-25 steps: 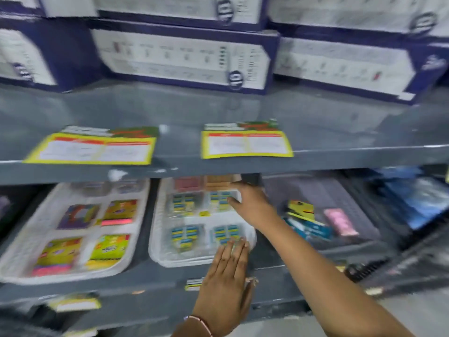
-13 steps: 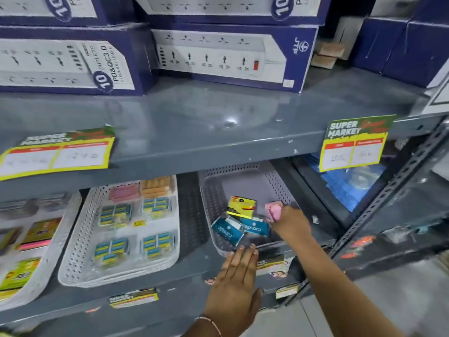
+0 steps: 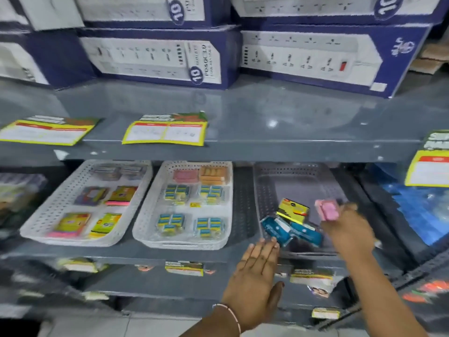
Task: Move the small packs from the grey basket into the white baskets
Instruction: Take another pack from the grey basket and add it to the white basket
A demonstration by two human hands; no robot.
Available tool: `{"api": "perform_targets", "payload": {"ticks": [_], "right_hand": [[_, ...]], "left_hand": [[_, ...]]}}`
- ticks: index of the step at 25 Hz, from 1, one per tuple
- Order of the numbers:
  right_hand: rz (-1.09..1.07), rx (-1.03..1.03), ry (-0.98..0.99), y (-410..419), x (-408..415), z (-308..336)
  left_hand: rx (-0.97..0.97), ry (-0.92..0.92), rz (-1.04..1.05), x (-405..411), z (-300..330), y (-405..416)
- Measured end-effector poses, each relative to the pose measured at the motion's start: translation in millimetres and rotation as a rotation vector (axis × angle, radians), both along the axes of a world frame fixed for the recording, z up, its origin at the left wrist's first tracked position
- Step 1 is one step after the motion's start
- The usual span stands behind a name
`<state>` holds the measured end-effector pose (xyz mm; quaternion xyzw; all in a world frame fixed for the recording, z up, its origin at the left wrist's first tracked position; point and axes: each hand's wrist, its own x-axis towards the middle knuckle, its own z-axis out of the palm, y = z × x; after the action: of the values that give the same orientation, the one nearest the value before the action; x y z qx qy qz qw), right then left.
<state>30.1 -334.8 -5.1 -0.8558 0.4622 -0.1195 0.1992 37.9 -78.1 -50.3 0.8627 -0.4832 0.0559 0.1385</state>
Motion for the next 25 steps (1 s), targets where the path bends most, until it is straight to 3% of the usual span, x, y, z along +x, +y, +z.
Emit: {"api": "perform_targets", "payload": {"ticks": [3, 7, 11, 17, 25], "right_hand": [[0.251, -0.004, -0.166, 41.7, 38.1, 19.8], [0.596, 0.157, -0.280, 127.9, 120.7, 28.3], [0.865, -0.034, -0.207, 189.3, 212.2, 22.5], [0.849, -0.123, 0.043, 232.3, 295.2, 6.3], [0.906, -0.208, 0.131, 240.8, 326.0, -18.2]], "left_hand": [[-0.057, -0.015, 0.104, 34.6, 7.3, 48.2], [-0.039, 0.002, 0.234, 77.4, 12.1, 112.5], [0.054, -0.034, 0.230, 101.6, 9.3, 159.9], [0.000, -0.112, 0.206, 108.1, -1.2, 173.0], [-0.026, -0.094, 0.183, 112.8, -10.9, 176.6]]}}
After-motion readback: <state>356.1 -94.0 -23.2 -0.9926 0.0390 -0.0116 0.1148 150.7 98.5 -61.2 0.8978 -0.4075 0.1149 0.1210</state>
